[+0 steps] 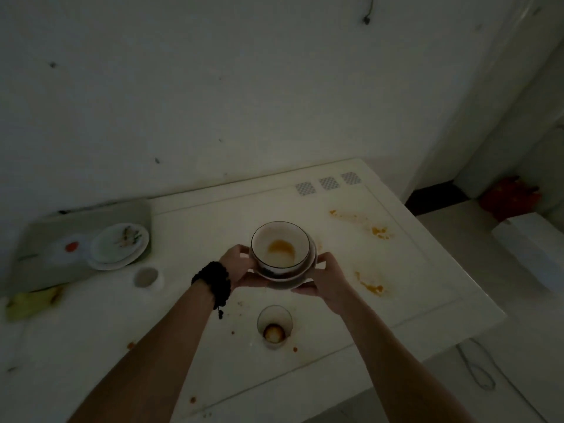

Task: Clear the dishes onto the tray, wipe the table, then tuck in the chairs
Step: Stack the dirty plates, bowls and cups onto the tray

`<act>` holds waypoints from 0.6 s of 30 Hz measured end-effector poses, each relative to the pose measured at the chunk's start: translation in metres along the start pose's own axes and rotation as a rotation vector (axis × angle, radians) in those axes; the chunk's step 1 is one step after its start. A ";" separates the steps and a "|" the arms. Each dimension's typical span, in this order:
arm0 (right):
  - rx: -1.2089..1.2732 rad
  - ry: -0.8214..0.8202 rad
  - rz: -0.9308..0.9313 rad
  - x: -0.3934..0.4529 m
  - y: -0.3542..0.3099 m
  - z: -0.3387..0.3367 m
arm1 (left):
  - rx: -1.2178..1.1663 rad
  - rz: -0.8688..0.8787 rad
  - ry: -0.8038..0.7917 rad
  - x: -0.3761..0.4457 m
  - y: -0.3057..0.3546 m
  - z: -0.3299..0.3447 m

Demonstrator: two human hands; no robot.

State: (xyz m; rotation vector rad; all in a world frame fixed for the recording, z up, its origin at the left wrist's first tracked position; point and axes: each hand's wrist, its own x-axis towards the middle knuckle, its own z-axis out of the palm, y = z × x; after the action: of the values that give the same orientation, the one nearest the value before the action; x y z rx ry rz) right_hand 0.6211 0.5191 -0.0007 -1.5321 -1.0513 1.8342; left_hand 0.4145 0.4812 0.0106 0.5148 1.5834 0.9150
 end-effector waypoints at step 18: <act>-0.024 -0.452 0.072 -0.011 0.003 0.189 | 0.489 0.114 0.509 -0.084 -0.037 -0.184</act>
State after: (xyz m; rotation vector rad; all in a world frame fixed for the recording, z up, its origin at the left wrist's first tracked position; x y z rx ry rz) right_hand 0.4400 0.4653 0.0142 -1.2053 -1.2294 2.2915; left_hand 0.2619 0.3452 0.0360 0.7588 2.2850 0.7750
